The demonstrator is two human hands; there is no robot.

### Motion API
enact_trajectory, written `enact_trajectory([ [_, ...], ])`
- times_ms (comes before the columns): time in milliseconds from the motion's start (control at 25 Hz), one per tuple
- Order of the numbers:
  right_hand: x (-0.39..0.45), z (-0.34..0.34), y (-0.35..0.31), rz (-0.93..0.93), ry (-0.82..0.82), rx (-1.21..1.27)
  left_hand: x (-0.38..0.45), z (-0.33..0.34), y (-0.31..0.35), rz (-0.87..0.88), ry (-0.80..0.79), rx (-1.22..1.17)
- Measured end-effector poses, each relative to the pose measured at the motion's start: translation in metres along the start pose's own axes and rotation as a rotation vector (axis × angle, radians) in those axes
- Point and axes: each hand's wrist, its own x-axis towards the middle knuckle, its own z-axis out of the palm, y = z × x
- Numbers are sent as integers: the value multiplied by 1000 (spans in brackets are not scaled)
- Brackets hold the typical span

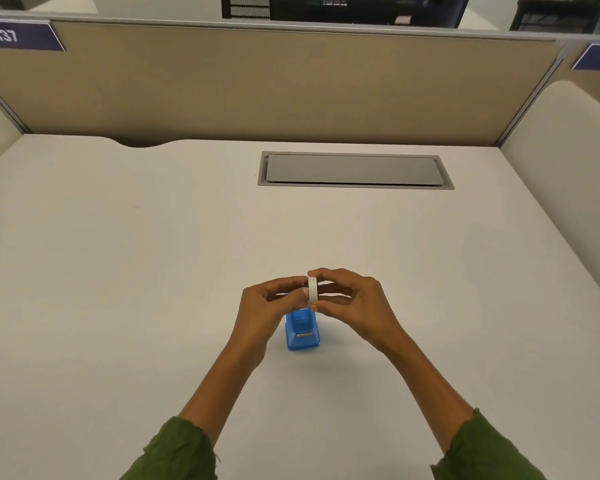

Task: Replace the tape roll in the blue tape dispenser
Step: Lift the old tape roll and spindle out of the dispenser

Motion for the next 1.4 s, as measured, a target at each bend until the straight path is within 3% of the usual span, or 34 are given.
enact_trajectory([
  [360,-1,-3,2,7,-16,27,1,6,-7,-37,30,-82],
  [600,3,-7,-6,176,27,150,-3,6,-5,13,-7,-116],
  [880,1,-8,-10,63,24,17,-8,11,-6,35,-16,-134],
  [1080,4,-10,-6,78,58,130,-5,6,-5,-22,1,-256],
  [1400,58,-5,20,178,306,-109,-2,-5,-10,-19,-3,-251],
])
